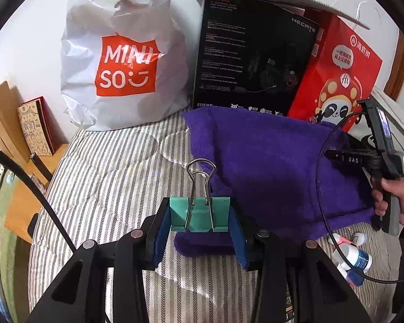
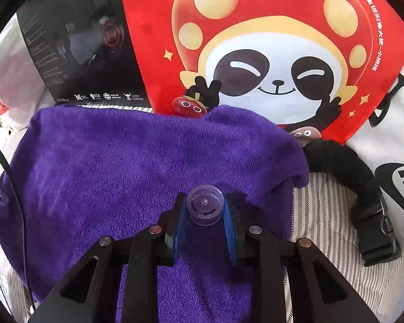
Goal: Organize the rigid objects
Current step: 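Carry the clip and cup onto the purple towel while the right tool releases the cup, then lower the teal clip onto the purple towel and open the left tool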
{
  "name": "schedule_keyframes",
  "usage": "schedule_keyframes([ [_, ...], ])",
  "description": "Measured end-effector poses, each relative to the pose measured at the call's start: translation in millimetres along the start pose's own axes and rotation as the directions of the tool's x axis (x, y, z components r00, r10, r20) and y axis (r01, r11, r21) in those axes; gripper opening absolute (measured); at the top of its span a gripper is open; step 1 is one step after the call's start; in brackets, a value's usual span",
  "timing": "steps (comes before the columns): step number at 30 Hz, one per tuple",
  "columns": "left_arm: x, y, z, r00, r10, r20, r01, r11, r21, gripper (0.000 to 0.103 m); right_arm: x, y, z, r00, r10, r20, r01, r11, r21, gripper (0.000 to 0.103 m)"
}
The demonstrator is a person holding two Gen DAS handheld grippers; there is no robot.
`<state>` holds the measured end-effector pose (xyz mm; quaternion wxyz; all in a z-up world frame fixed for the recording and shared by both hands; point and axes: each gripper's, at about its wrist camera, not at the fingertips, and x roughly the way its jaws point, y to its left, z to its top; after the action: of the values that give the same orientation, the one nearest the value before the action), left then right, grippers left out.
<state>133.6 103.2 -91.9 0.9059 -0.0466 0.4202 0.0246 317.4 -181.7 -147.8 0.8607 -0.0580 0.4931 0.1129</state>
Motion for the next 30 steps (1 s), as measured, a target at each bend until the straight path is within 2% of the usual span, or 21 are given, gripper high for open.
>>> schedule_keyframes([
  [6,1,-3,-6,1.0,-0.009,-0.016,0.009,1.0,0.005,0.039,1,0,0,1.0,0.005,-0.004,-0.005,1.0,-0.011,0.03],
  [7,2,-3,-6,1.0,-0.01,-0.022,0.01,1.0,0.005,0.039,1,-1,0,1.0,0.015,-0.008,-0.015,1.0,-0.009,0.034],
  [9,2,-4,-8,1.0,-0.011,-0.026,0.012,1.0,0.009,0.039,0,-3,-1,0.999,0.03,-0.023,-0.03,1.0,-0.007,0.053],
  [16,3,-5,-6,0.999,-0.038,-0.031,0.037,0.999,-0.018,0.039,-32,-4,-28,0.999,0.029,0.027,-0.028,1.0,-0.008,0.053],
  [25,4,-16,-4,0.997,-0.077,-0.028,0.076,0.996,-0.041,0.039,-103,-11,-79,0.988,0.086,0.125,-0.088,0.996,0.011,0.053],
  [30,10,-28,2,0.997,-0.074,-0.008,0.074,0.997,-0.03,0.039,-135,-15,-108,0.978,0.112,0.175,-0.121,0.992,0.044,0.053],
])
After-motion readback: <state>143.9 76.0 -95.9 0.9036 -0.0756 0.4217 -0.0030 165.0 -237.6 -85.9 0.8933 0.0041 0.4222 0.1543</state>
